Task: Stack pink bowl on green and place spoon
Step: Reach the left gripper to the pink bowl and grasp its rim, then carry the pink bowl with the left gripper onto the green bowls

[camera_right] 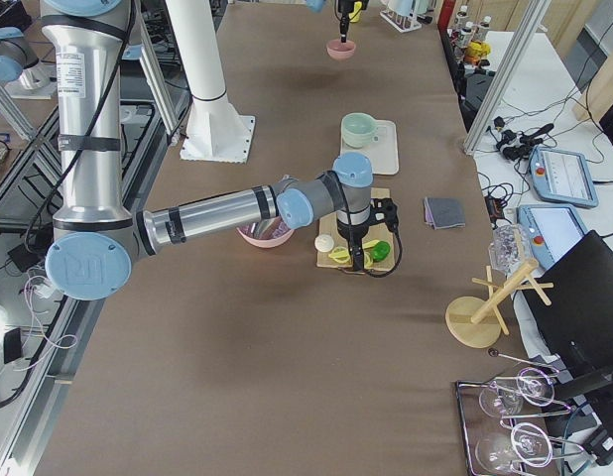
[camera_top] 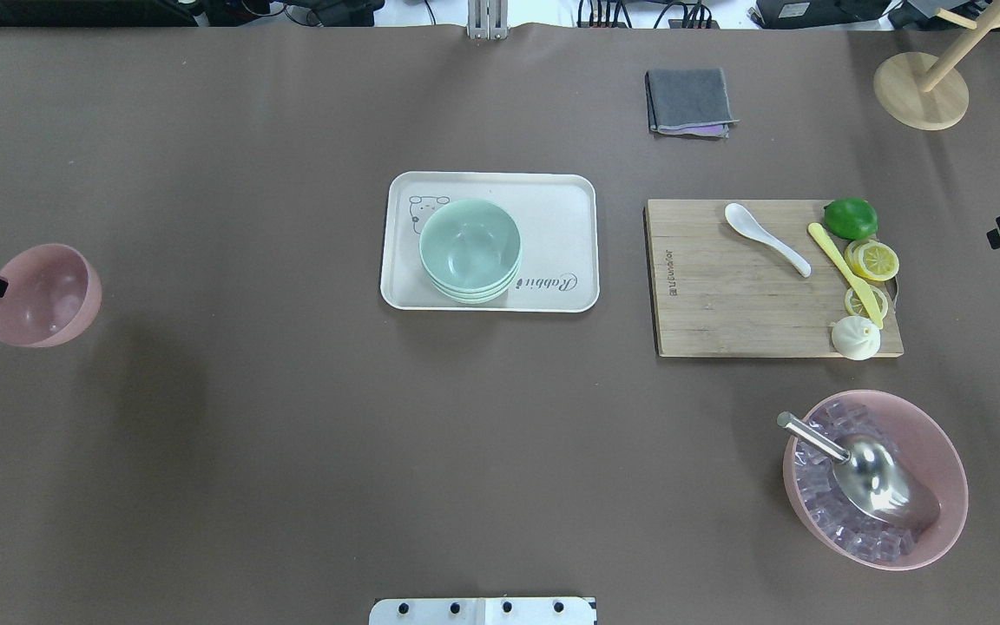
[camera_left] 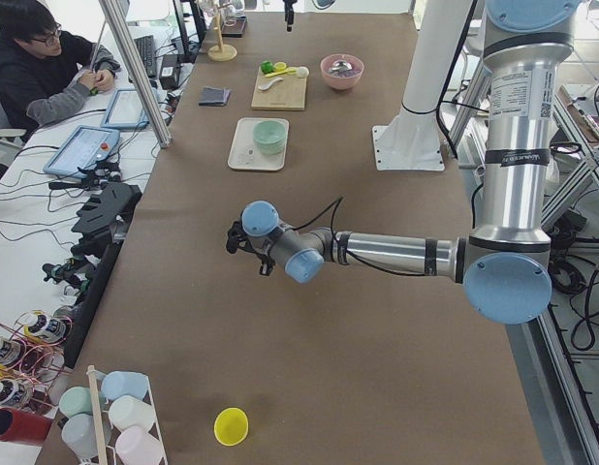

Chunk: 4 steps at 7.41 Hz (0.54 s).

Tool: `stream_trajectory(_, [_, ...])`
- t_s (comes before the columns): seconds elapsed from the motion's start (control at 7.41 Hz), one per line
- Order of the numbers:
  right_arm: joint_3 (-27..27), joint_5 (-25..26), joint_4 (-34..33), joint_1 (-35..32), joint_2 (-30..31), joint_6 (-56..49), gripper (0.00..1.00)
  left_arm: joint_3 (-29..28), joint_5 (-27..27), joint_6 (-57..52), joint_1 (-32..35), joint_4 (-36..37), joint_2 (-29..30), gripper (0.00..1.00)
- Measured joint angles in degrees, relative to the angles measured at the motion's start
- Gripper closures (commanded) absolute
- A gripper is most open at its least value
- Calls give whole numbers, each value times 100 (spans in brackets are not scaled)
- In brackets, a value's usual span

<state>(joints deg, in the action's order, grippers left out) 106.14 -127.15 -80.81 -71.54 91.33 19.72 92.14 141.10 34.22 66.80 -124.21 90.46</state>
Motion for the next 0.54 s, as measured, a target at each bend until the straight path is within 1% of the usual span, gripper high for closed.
stream_trajectory(0.13, [4,3,2,0,-3,-1,0,330,0,642,-24,303,250,100])
stream_trajectory(0.27, [8,7,3,0,-7,4,0,668,-13,1246,-127,780,614,100])
stream_trajectory(0.54, [22,8,4,0,-16,26,0,1077,-78,2411,-541,1766,1571,100])
